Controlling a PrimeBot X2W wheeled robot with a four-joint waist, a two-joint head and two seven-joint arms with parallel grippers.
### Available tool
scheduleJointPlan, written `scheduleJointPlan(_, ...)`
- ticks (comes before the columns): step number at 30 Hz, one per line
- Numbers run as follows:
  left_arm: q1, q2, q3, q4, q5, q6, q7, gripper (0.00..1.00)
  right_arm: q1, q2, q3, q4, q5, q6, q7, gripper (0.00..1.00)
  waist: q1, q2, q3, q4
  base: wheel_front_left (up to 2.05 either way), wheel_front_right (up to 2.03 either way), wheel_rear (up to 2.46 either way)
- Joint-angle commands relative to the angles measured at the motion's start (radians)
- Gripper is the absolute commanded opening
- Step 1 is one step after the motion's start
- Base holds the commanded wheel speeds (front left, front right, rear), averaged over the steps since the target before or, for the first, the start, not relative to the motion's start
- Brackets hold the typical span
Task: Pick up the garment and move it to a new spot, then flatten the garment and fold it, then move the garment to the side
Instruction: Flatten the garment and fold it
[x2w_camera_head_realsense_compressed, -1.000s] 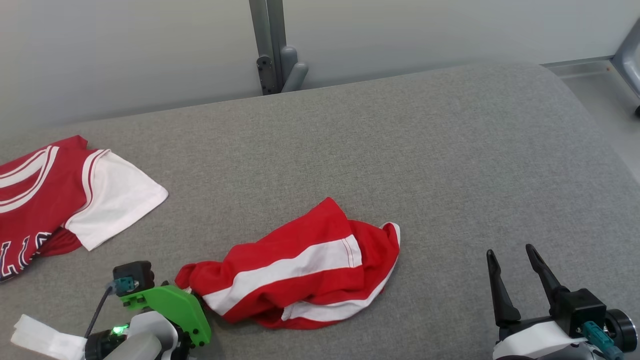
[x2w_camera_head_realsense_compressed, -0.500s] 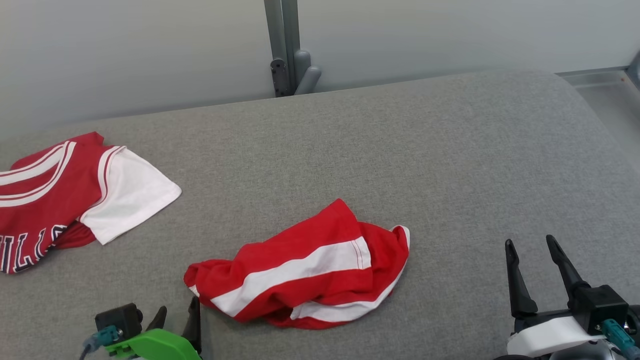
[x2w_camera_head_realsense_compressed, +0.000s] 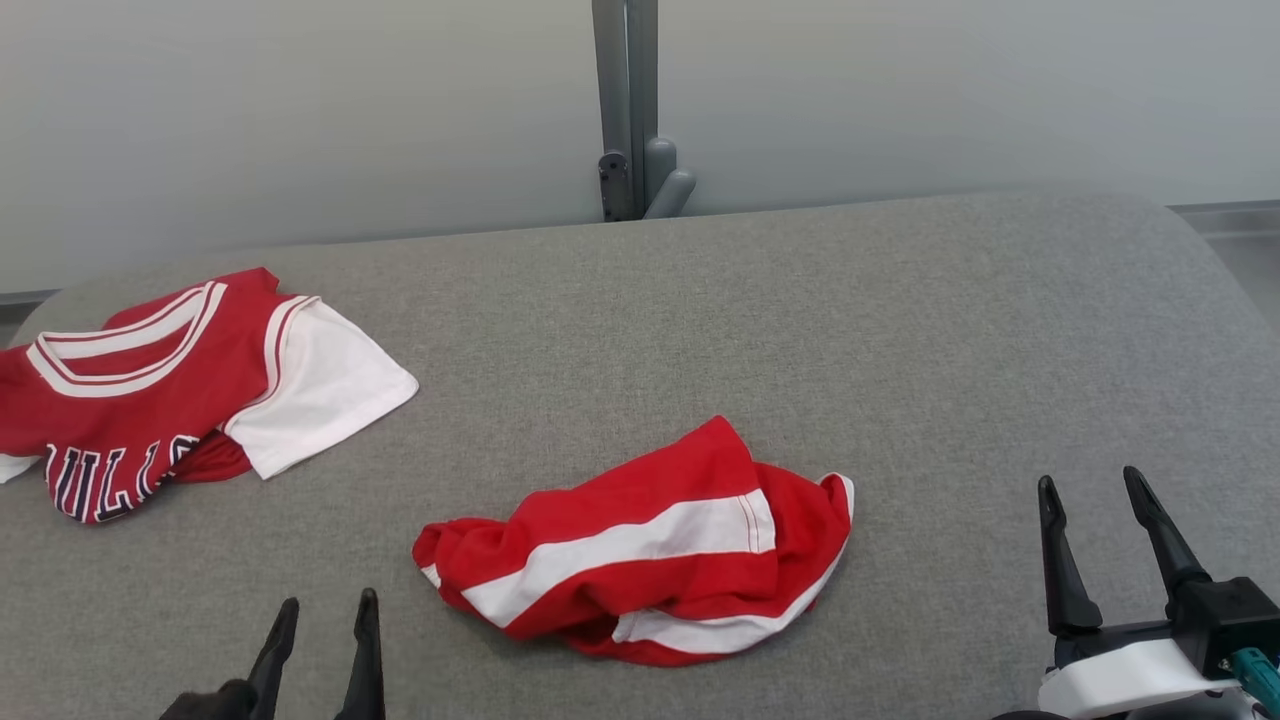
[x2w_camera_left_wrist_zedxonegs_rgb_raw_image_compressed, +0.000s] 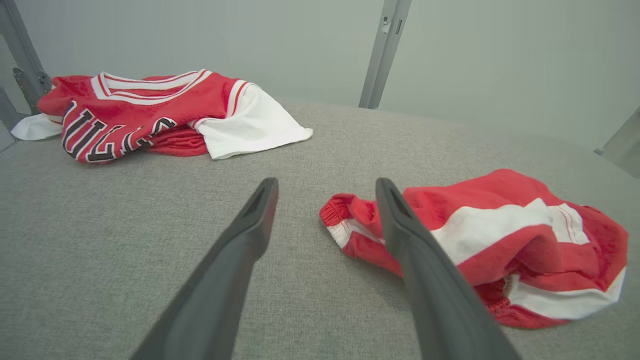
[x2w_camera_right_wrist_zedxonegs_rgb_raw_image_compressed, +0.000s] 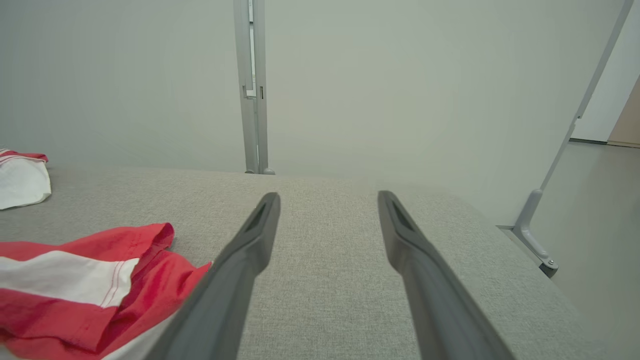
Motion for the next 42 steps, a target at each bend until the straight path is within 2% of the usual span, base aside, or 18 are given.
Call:
scheduleJointPlan(1, 0.065, -0.045, 0.085, -0.034, 0.077, -0.039, 0.0, 1.0, 0.016, -0.002, -0.002, -0.012, 0.002, -0.001, -0.003, 1.0, 0.0, 0.0114, -0.014, 0.006, 0.0, 0.0, 0.0)
scheduleJointPlan(6, 0.173, -0.156, 0.264, -0.061, 0.247, -0.188, 0.0, 1.0, 0.024, 0.0, -0.004, -0.005, -0.002, -0.001, -0.003, 1.0, 0.0, 0.0114, -0.022, 0.003, 0.0, 0.0, 0.0)
scheduleJointPlan(10, 0.202, -0.234, 0.388, -0.047, 0.343, -0.281, -0.001, 1.0, 0.04, 0.002, 0.005, 0.026, -0.019, -0.001, -0.003, 1.0, 0.0, 0.0114, -0.027, 0.006, 0.0, 0.0, 0.0)
scheduleJointPlan(13, 0.201, -0.28, 0.456, -0.049, 0.401, -0.33, -0.001, 1.0, 0.052, 0.003, 0.01, 0.052, -0.02, -0.001, -0.003, 1.0, 0.0, 0.0114, -0.03, 0.009, 0.0, 0.0, 0.0)
scheduleJointPlan(16, 0.19, -0.312, 0.491, -0.048, 0.434, -0.36, -0.001, 1.0, 0.06, 0.004, 0.015, 0.069, -0.018, -0.001, -0.003, 1.0, 0.0, 0.0114, -0.031, 0.011, 0.0, 0.0, 0.0)
scheduleJointPlan(22, 0.173, -0.338, 0.51, -0.033, 0.46, -0.374, -0.001, 1.0, 0.052, 0.007, 0.029, 0.083, -0.008, -0.001, -0.003, 1.0, 0.0, 0.0114, -0.032, 0.011, 0.0, 0.0, 0.0)
scheduleJointPlan(27, 0.149, -0.335, 0.471, -0.002, 0.426, -0.376, -0.001, 1.0, 0.016, 0.009, 0.052, 0.101, 0.026, -0.001, -0.003, 1.0, 0.0, 0.0114, -0.028, 0.018, 0.0, 0.0, 0.0)
scheduleJointPlan(30, 0.111, -0.316, 0.44, 0.06, 0.394, -0.376, 0.0, 1.0, -0.027, 0.009, 0.118, 0.14, 0.063, -0.001, -0.003, 1.0, 0.0, 0.0114, -0.017, 0.022, 0.0, 0.0, 0.0)
scheduleJointPlan(35, -0.003, -0.281, 0.358, 0.203, 0.331, -0.376, 0.0, 1.0, -0.148, 0.008, 0.251, 0.288, 0.104, -0.001, 0.001, 1.0, 0.0, 0.0114, 0.007, 0.027, 0.0, 0.0, 0.0)
scheduleJointPlan(42, -0.197, -0.233, 0.223, 0.363, 0.258, -0.375, 0.083, 1.0, -0.352, 0.008, 0.424, 0.448, 0.165, -0.001, 0.038, 1.0, 0.0, 0.0114, 0.093, 0.031, 0.0, 0.0, 0.0)
